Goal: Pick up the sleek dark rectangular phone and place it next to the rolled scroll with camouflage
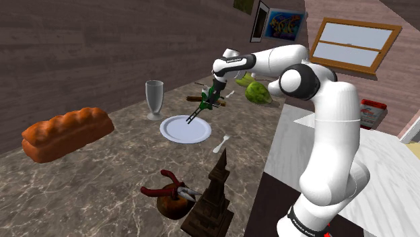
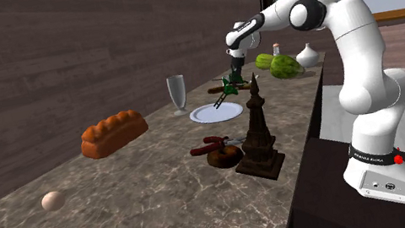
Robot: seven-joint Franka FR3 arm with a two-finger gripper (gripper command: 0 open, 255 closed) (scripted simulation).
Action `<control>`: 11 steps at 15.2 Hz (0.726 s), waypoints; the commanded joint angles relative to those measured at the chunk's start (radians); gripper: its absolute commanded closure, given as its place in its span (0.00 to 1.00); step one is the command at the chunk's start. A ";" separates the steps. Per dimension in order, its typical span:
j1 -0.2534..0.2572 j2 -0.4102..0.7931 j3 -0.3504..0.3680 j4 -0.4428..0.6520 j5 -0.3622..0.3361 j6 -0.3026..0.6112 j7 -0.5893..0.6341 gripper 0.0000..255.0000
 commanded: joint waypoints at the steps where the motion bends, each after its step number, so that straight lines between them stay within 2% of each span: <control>1: -0.001 0.007 0.000 -0.017 0.001 0.025 -0.004 1.00; 11: 0.000 0.052 0.002 -0.084 0.007 0.136 -0.020 1.00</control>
